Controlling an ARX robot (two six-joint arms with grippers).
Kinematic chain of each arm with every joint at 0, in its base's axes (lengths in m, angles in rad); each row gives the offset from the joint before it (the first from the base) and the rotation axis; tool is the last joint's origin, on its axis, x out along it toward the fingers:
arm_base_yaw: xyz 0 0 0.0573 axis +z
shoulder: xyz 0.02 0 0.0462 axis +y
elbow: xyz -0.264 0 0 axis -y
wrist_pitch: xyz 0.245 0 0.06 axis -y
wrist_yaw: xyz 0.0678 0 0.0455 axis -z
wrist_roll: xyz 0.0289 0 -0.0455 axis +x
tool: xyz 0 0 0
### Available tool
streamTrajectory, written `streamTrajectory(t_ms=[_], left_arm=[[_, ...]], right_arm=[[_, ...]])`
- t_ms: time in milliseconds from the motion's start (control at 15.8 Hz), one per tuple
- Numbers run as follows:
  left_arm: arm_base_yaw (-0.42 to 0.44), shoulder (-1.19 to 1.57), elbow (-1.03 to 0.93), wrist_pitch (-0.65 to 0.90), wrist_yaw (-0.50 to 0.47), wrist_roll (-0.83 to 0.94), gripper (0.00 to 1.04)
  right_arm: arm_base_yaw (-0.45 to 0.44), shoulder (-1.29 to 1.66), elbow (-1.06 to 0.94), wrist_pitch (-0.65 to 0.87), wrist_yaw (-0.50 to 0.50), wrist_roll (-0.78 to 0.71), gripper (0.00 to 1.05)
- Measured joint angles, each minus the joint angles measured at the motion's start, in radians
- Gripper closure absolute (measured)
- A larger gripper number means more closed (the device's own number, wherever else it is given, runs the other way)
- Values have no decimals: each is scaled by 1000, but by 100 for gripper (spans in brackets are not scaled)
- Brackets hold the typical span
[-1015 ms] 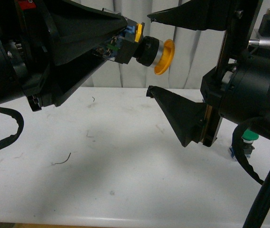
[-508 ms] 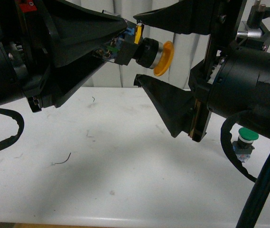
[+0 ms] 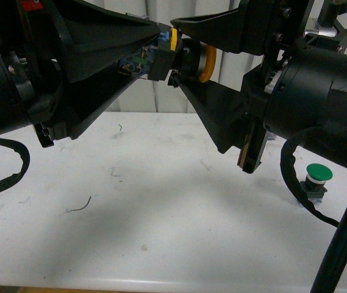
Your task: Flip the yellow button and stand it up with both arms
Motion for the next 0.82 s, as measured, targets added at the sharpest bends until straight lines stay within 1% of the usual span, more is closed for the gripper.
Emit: streamTrajectory(t_ms=[127,190,317,444,508,571,634,698,761,825], left_arm=[[0,0,0,0,-1,-4,69],[0,0,0,-1,-3,-6,66],[7,-3,-12,-5,-6,7,43],[39,-57,-28,-14,-7,21,21],[62,-106,-47,-29,-7,24,9],[83,-150,-67,-55,-6,27,6],[109,-201,-90,-91,-3,33,7],[130,-254,-108,-144,-5,51,7],[148,-325,-123,-225,-24,85,7],[163,-417,-132,-346,-72,149,7]], right_arm=[[-4,0,0,1,0,1,65],[-7,0,0,1,-3,1,65],[-13,0,2,-2,-9,-12,68],[-28,0,2,-11,-8,-22,69],[-34,0,2,-11,-9,-23,69],[-47,0,3,-11,-9,-23,69],[-48,2,6,-11,-9,-23,69],[-53,6,9,-10,-9,-23,69],[-53,6,9,-11,-9,-23,69],[-53,6,9,-11,-10,-23,69]])
